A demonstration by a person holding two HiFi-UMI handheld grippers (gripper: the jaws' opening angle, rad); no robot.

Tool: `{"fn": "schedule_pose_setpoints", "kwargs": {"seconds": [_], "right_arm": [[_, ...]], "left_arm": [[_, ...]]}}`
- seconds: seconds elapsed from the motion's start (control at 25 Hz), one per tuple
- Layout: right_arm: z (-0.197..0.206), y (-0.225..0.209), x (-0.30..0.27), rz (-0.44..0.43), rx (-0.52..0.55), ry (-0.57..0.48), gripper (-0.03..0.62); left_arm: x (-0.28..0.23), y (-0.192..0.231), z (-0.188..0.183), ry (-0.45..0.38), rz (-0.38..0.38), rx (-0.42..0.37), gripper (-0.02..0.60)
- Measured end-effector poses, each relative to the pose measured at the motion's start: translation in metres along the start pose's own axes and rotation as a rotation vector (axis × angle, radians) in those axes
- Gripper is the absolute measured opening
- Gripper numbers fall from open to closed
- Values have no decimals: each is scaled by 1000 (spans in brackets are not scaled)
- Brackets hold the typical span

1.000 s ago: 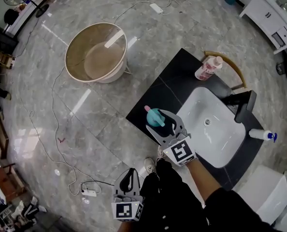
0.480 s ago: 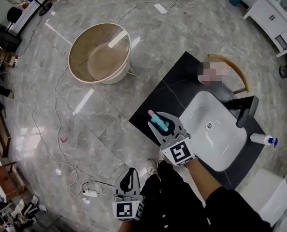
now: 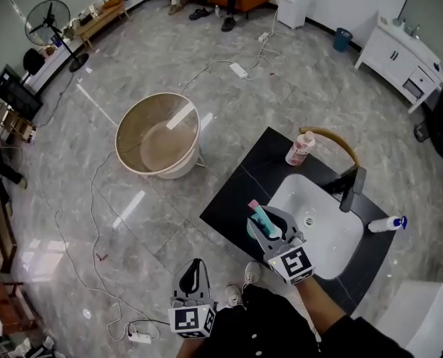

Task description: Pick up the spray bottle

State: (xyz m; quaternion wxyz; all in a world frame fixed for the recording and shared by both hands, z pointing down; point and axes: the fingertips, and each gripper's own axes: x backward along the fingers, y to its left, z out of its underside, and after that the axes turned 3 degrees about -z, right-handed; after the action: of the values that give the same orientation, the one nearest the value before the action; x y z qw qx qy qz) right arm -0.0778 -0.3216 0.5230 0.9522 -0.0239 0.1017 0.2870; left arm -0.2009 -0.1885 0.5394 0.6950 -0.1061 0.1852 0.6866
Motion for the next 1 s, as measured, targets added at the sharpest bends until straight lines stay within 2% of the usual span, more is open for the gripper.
{"fn": "schedule_pose_setpoints", "kwargs": {"seconds": [0.2, 0.44, 0.64, 1.0], "right_arm": [[-32, 0, 41, 64, 10, -59, 117], [-60, -8, 109, 211, 1, -113, 117], [-65, -14, 158, 329, -1, -150, 117], [-68, -12, 197, 401, -21, -183, 117]], "left_arm": [[-1, -16, -31, -80, 60, -32, 28], [1, -27, -62, -156, 99, -47, 28], [4, -34, -76, -200, 131, -70, 28], [21, -53, -84, -235, 174, -99, 28]]}}
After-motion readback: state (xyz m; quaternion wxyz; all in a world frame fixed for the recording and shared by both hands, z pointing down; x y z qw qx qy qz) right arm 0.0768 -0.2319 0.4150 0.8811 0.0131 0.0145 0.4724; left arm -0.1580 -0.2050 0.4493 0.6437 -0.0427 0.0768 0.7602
